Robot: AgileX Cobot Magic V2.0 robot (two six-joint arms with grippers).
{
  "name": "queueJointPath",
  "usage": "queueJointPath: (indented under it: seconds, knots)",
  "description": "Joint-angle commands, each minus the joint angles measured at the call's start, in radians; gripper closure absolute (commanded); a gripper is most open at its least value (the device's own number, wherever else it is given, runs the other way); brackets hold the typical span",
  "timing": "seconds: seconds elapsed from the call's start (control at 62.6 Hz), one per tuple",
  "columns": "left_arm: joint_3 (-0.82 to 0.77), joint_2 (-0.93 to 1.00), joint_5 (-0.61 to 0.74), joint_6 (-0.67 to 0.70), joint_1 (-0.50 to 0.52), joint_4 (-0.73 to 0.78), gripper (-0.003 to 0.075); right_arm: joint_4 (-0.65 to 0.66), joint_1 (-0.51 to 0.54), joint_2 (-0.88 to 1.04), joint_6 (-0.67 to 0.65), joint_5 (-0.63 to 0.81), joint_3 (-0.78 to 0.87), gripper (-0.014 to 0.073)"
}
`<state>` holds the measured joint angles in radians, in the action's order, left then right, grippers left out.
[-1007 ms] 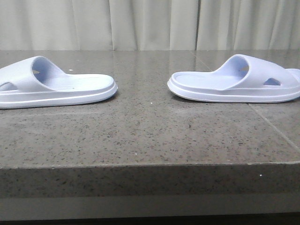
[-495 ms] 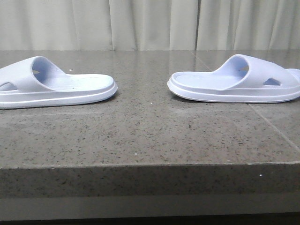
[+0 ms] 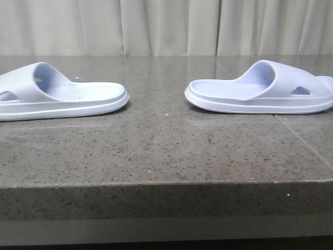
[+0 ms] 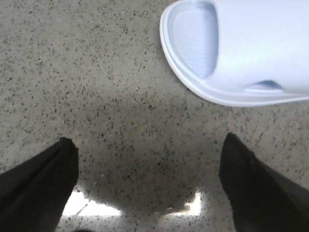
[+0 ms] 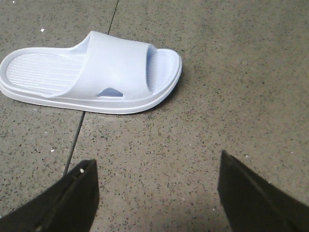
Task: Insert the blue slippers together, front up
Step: 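Lower the left gripper onto the heel of the nearer slipper and grasp it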
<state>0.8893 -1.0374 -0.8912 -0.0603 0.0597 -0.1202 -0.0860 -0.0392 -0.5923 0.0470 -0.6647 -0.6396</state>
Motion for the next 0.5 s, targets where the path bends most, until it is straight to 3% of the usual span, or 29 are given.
queueJointPath:
  seconds: [0.0, 0.24, 0.352, 0.479]
  knots:
    - [0.053, -0.031, 0.057, -0.129, 0.080, -0.179, 0.0134, 0.000, 0.004, -0.007, 0.009, 0.066, -0.032, 0.0053]
    - [0.071, -0.197, -0.022, -0.511, 0.318, -0.673, 0.0143, 0.000, 0.004, -0.007, 0.009, 0.066, -0.032, 0.0053]
    - [0.071, -0.271, -0.050, -0.599, 0.359, -0.807, 0.0233, 0.000, 0.004, -0.007, 0.009, 0.066, -0.032, 0.0053]
    - [0.071, -0.340, -0.053, -0.635, 0.362, -0.861, 0.0346, 0.000, 0.004, -0.007, 0.009, 0.066, -0.032, 0.0053]
